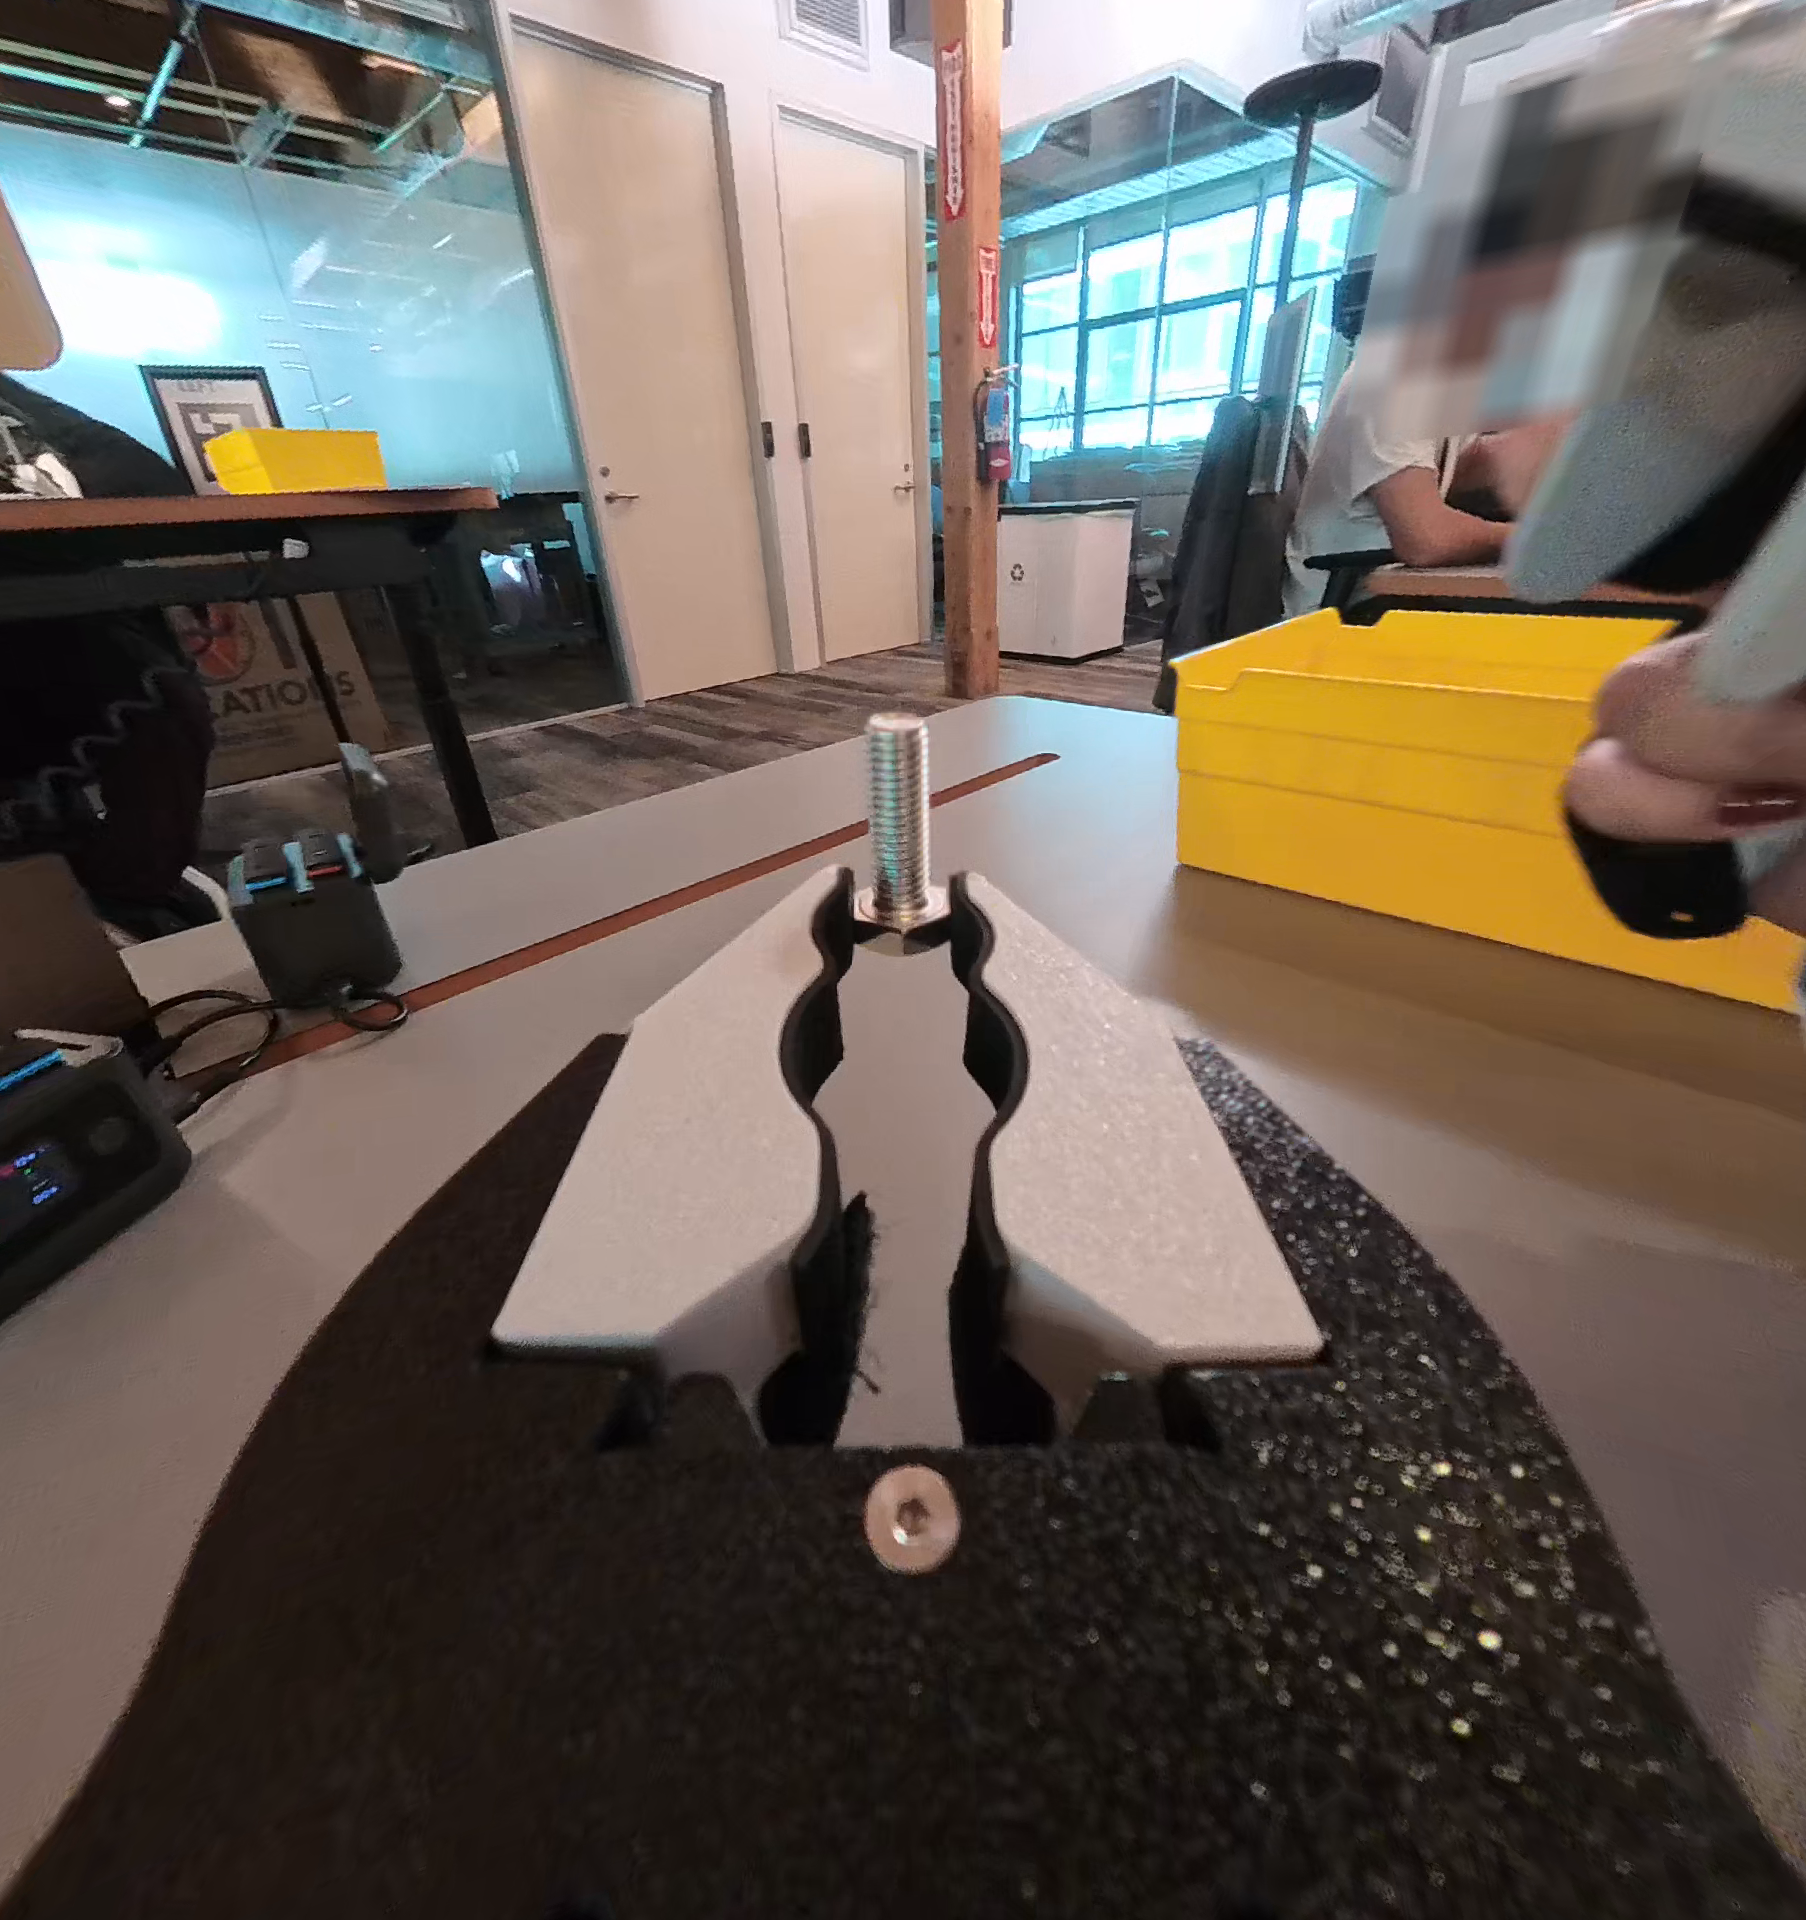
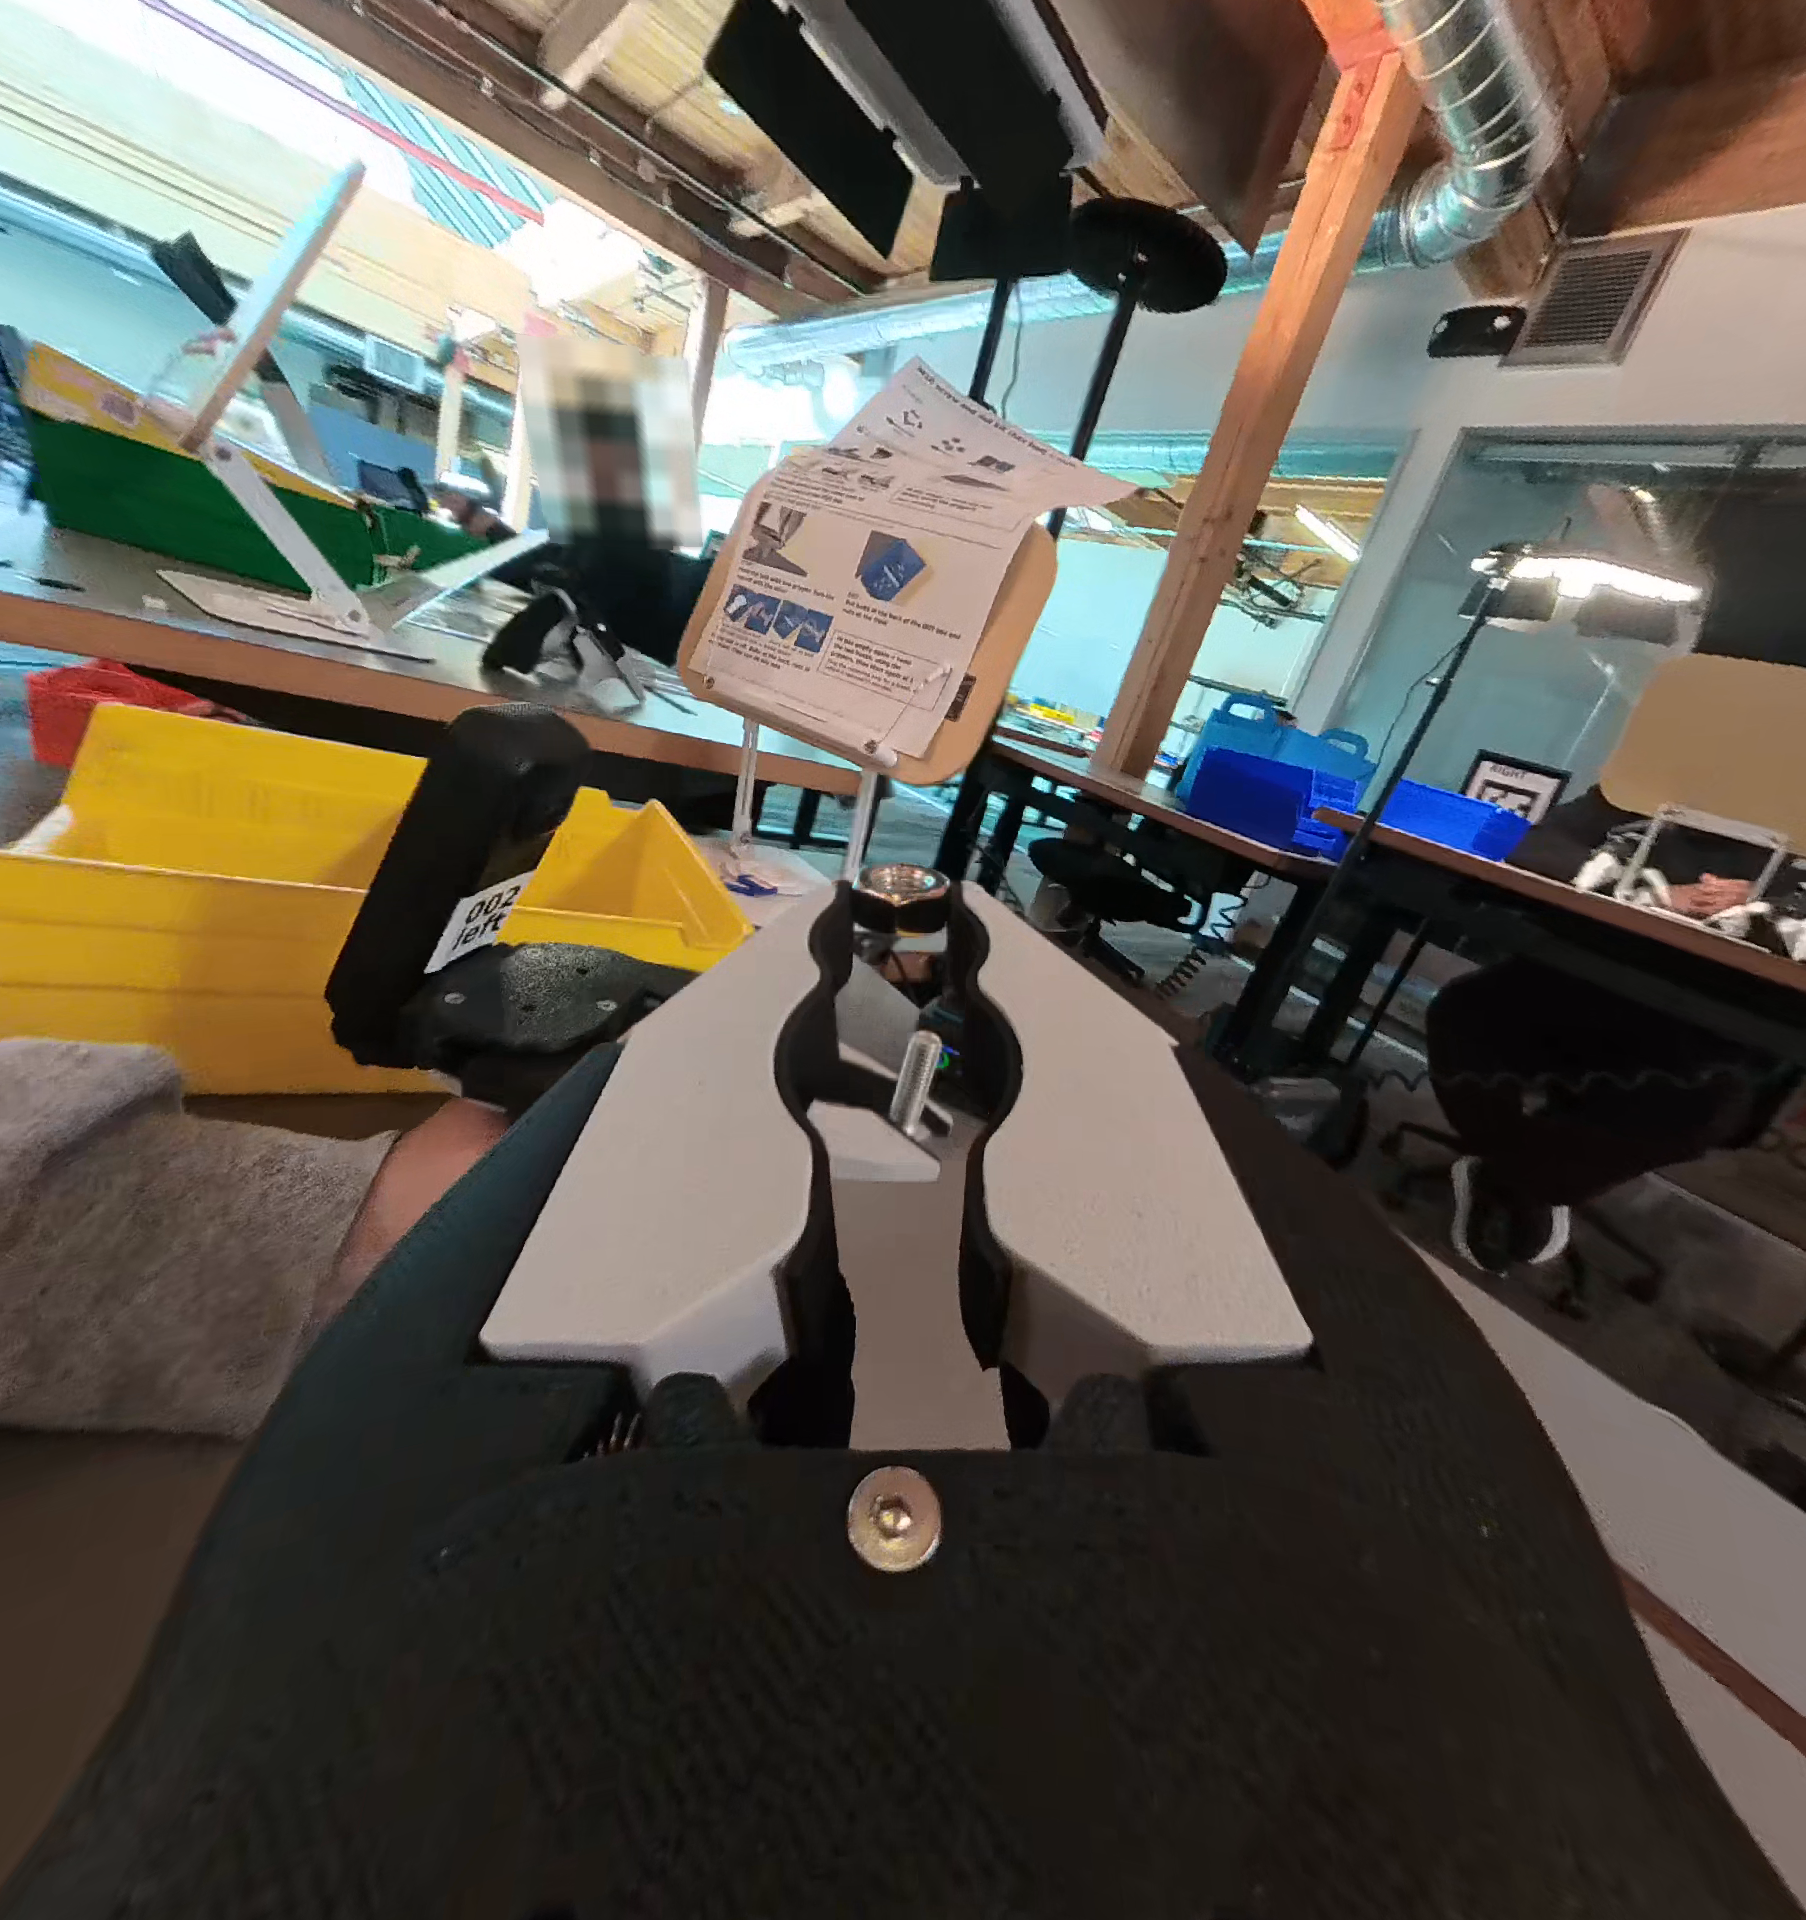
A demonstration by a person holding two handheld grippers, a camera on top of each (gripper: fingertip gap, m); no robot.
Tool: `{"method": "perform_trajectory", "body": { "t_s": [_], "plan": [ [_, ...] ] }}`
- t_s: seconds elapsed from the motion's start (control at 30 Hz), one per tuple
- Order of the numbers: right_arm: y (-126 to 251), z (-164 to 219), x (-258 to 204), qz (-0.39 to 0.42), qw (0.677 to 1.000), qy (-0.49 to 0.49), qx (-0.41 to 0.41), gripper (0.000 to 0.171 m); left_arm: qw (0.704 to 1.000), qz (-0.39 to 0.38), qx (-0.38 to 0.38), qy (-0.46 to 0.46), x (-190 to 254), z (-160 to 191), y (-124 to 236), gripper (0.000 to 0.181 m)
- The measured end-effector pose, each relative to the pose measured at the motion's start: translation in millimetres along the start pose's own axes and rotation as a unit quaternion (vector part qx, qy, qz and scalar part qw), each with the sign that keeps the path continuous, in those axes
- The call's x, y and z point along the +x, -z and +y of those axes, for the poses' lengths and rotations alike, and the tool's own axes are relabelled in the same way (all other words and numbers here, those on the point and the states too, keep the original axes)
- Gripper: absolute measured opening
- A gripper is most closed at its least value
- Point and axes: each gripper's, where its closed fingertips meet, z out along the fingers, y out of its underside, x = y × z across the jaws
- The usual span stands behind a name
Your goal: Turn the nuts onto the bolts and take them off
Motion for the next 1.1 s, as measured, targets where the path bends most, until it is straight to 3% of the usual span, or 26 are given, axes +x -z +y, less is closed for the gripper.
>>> {"method": "perform_trajectory", "body": {
  "t_s": [0.33, 1.1],
  "plan": [
    [-21.2, 43.2, -22.0, -0.163, 0.981, -0.100, -0.020, 0.016, 0.994, 0.110, -0.002, 0.013, 37.6, -3.5, 12.8, 0.016],
    [-4.1, 70.5, -17.4, -0.222, 0.960, -0.169, -0.021, 0.016, 0.970, 0.239, -0.028, 0.032, 66.1, 7.5, 13.4, 0.016]
  ]
}}
